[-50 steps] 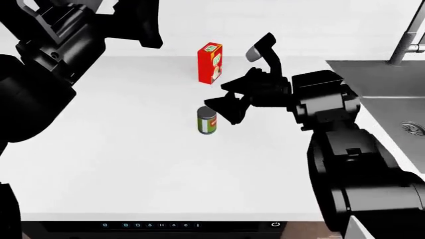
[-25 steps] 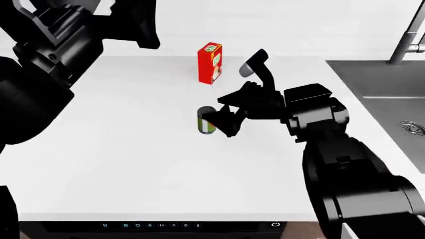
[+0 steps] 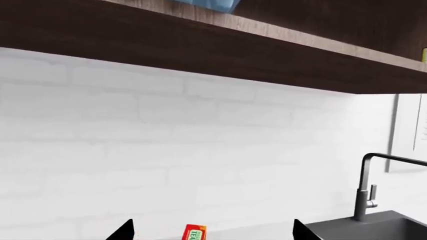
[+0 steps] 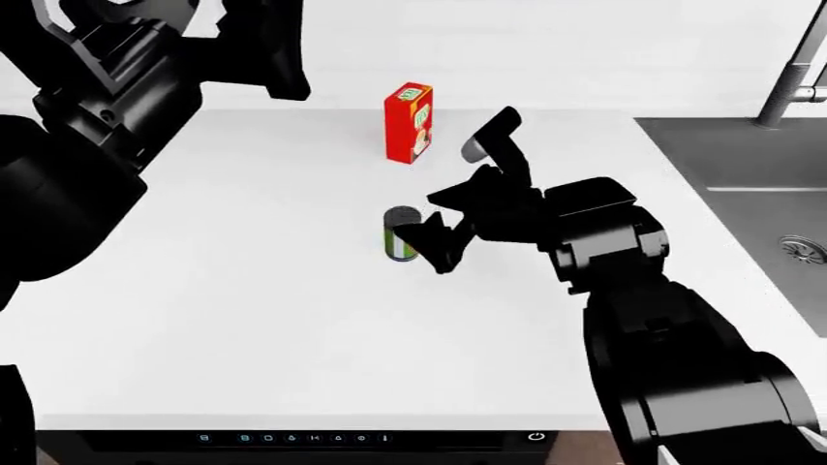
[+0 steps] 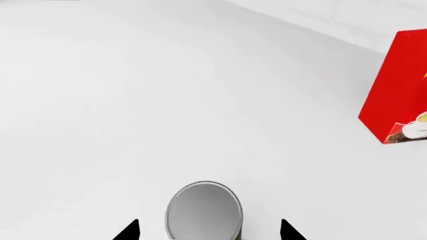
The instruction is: Pick the cans from the counter and place them in their designated side in the cabinet.
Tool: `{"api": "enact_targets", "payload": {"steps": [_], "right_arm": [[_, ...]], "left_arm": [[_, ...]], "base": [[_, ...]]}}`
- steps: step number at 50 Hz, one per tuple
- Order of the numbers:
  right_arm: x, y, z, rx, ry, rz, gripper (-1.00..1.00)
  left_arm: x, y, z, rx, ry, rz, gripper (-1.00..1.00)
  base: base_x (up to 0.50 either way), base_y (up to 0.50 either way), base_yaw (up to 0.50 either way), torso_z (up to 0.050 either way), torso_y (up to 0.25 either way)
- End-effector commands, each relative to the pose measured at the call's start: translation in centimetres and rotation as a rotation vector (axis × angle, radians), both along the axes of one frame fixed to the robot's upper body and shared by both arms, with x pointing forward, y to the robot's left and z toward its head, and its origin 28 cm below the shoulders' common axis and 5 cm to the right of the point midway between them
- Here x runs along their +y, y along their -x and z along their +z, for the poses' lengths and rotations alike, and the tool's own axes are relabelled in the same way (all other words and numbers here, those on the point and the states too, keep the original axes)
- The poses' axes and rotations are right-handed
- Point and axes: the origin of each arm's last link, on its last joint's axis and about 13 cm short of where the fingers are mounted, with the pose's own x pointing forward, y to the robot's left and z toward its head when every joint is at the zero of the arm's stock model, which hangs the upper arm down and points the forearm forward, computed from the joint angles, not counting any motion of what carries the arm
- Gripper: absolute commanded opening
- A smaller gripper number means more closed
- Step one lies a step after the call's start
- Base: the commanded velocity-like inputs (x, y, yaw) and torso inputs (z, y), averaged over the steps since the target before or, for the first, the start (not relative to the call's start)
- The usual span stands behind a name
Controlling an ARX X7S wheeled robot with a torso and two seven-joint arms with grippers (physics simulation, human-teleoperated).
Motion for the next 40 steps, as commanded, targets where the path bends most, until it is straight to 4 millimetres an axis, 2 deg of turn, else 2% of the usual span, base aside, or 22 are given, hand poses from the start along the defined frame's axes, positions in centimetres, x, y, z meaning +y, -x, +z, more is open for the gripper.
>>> {"api": "enact_targets", "payload": {"steps": [1, 21, 40], "right_arm": [[0.2, -0.1, 0.1, -0.06, -0.001, -0.043, 1.0], [1.6, -0.3, 0.8, -0.054, -0.011, 0.028, 1.0], [1.0, -0.2, 0.5, -0.046, 0.014, 0.001, 1.0]], "left_arm": [[0.0, -0.1, 0.0, 0.0, -0.001, 0.001, 1.0], [0.3, 0.3, 0.2, -0.019, -0.007, 0.003, 1.0], [0.2, 0.1, 0.0, -0.013, -0.007, 0.002, 1.0]], "base": [[0.0, 0.0, 0.0, 0.0, 0.0], [0.0, 0.0, 0.0, 0.0, 0.0], [0.0, 0.0, 0.0, 0.0, 0.0]]}}
